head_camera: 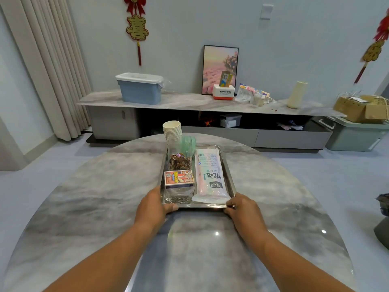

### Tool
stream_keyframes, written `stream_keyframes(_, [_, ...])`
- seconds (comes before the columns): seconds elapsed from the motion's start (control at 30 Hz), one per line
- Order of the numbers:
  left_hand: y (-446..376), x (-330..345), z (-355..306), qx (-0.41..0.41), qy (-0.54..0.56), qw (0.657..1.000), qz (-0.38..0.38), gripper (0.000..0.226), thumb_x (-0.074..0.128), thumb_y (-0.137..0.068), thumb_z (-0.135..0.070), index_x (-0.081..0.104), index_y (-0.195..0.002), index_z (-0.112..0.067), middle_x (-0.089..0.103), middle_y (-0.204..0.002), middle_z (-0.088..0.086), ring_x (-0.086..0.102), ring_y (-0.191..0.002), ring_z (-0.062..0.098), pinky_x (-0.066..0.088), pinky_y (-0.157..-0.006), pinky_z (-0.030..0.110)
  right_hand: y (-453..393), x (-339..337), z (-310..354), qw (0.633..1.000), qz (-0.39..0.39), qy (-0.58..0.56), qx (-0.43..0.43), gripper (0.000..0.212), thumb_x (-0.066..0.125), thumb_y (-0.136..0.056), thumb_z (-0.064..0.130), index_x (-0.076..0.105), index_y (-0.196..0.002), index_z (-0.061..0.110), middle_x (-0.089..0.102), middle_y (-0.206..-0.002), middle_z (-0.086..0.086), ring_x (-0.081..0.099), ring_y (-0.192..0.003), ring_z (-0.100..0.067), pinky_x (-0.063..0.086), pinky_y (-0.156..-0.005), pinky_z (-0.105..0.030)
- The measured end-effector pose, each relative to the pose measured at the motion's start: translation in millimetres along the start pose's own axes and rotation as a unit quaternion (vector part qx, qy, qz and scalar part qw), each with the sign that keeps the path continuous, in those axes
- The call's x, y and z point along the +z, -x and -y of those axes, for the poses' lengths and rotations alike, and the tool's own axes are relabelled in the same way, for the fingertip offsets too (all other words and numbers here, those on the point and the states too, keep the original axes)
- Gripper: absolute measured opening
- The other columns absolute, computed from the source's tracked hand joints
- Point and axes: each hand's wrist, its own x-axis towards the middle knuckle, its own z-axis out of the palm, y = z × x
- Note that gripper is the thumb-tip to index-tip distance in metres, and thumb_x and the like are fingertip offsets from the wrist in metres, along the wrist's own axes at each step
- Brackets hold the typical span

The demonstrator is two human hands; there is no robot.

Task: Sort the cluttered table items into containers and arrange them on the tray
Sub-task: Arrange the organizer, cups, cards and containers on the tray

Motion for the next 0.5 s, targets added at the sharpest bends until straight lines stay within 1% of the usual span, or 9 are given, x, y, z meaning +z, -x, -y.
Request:
stream_keyframes(0.03, [-5.3,0.5,0.6,0.0,0.003,1.0,-0.005,0.051,0.089,-0.075,-0.022,0.065,-0.12,-0.024,0.074,-0.107,-0.006,0.067,-0.094,0.017,0.052,-0.083,0.031,-5.2,2.4,0.7,1.0,-0.009,-0.014,0.004,0.002,0.077,-0.084,0.012,0.074,-0.085,0.012,0.062,-0.09,0.004,0.057,-0.081,-0.012,0.043,-0.069,-0.012])
stream_keyframes(0.1, [-14.9,2.5,2.1,-0.006,0.019,1.0,-0.012,0.048,0.089,-0.075,-0.023,0.066,-0.118,-0.022,0.075,-0.105,-0.005,0.068,-0.094,0.019,0.053,-0.086,0.034,-17.6,7.7,0.9,0.999,-0.022,-0.033,0.014,0.007,0.079,-0.082,0.01,0.074,-0.084,0.014,0.063,-0.088,0.005,0.056,-0.08,-0.011,0.039,-0.066,-0.009])
stream_keyframes(0.17, [-25.3,5.9,4.5,-0.01,0.035,0.999,-0.021,0.045,0.089,-0.076,-0.023,0.067,-0.116,-0.021,0.075,-0.102,-0.004,0.068,-0.094,0.02,0.054,-0.089,0.038,-32.6,12.5,0.4,0.998,-0.027,-0.041,0.027,0.01,0.081,-0.081,0.011,0.074,-0.087,0.014,0.065,-0.089,0.003,0.058,-0.082,-0.015,0.037,-0.066,-0.014])
stream_keyframes(0.2, [-29.8,6.9,4.8,-0.013,0.042,0.999,-0.025,0.045,0.088,-0.076,-0.022,0.067,-0.115,-0.02,0.074,-0.101,-0.004,0.068,-0.093,0.019,0.054,-0.088,0.038,-39.9,13.3,0.6,0.998,-0.026,-0.043,0.035,0.011,0.082,-0.08,0.012,0.074,-0.088,0.014,0.066,-0.089,0.002,0.059,-0.084,-0.017,0.038,-0.067,-0.019])
stream_keyframes(0.27, [-40.4,9.5,5.7,-0.019,0.057,0.998,-0.031,0.044,0.088,-0.077,-0.021,0.067,-0.115,-0.019,0.074,-0.098,-0.005,0.067,-0.09,0.017,0.054,-0.086,0.036,-56.0,16.6,-0.1,0.998,-0.02,-0.04,0.047,0.014,0.083,-0.08,0.014,0.074,-0.091,0.014,0.069,-0.091,-0.002,0.062,-0.087,-0.02,0.039,-0.07,-0.023])
stream_keyframes(0.4, [-63.2,11.2,6.1,-0.02,0.068,0.997,-0.028,0.044,0.087,-0.078,-0.021,0.066,-0.117,-0.019,0.073,-0.1,-0.005,0.067,-0.091,0.015,0.054,-0.087,0.035,-79.7,24.1,1.3,0.997,-0.025,-0.042,0.058,0.018,0.084,-0.08,0.016,0.075,-0.095,0.013,0.069,-0.094,-0.005,0.062,-0.088,-0.021,0.04,-0.07,-0.024])
stream_keyframes(0.5, [-81.0,10.8,7.1,-0.021,0.066,0.997,-0.027,0.045,0.087,-0.078,-0.023,0.066,-0.118,-0.02,0.073,-0.1,-0.005,0.067,-0.089,0.014,0.053,-0.084,0.032,-93.7,29.9,2.8,0.997,-0.037,-0.051,0.054,0.018,0.085,-0.079,0.015,0.075,-0.093,0.013,0.069,-0.091,-0.004,0.063,-0.087,-0.021,0.039,-0.068,-0.024])
